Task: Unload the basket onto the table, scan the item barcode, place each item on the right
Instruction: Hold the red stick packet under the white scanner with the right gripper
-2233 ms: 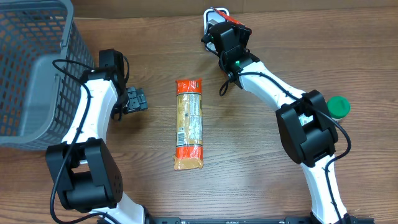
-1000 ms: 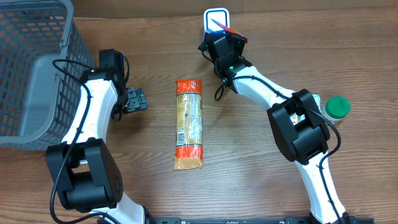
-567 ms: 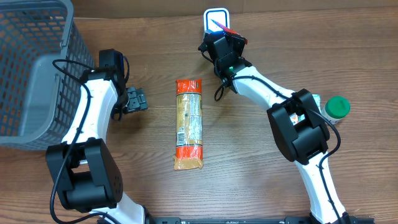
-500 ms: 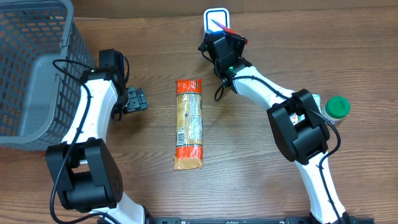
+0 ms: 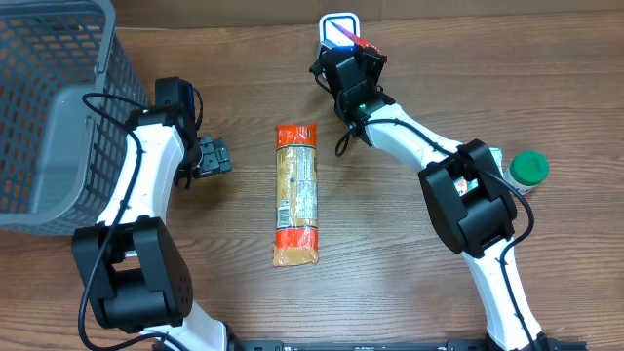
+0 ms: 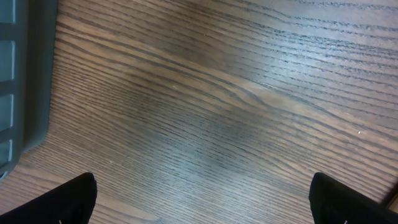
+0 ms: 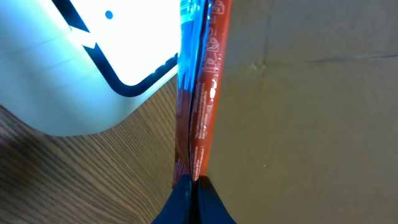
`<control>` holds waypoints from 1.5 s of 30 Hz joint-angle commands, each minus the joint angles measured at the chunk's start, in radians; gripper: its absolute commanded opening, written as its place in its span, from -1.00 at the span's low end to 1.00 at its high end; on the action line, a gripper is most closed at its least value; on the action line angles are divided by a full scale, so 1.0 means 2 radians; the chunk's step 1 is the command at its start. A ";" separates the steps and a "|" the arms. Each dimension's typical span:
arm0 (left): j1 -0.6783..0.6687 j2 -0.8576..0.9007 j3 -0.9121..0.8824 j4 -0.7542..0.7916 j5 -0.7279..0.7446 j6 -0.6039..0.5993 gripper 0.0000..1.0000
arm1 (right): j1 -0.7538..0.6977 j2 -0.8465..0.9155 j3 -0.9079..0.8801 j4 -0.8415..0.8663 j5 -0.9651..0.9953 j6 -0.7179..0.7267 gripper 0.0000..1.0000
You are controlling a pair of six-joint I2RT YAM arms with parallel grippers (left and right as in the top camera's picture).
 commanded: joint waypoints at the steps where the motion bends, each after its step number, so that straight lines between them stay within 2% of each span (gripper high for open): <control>1: 0.000 -0.010 0.002 0.001 -0.005 0.007 1.00 | 0.001 0.001 0.011 0.004 0.009 0.005 -0.93; 8: 0.000 -0.010 0.002 0.001 -0.005 0.007 1.00 | -0.006 0.006 0.011 0.018 0.022 0.005 -0.92; 13: 0.000 -0.010 0.002 0.001 -0.005 0.007 1.00 | -0.008 0.026 0.011 0.042 0.044 -0.024 -0.93; 35: 0.000 -0.010 0.002 0.001 -0.005 0.007 0.99 | 0.002 0.033 0.011 0.015 0.035 -0.040 -0.93; 45: 0.000 -0.010 0.002 0.001 -0.005 0.007 0.99 | 0.006 0.030 0.011 0.046 0.045 -0.038 -0.93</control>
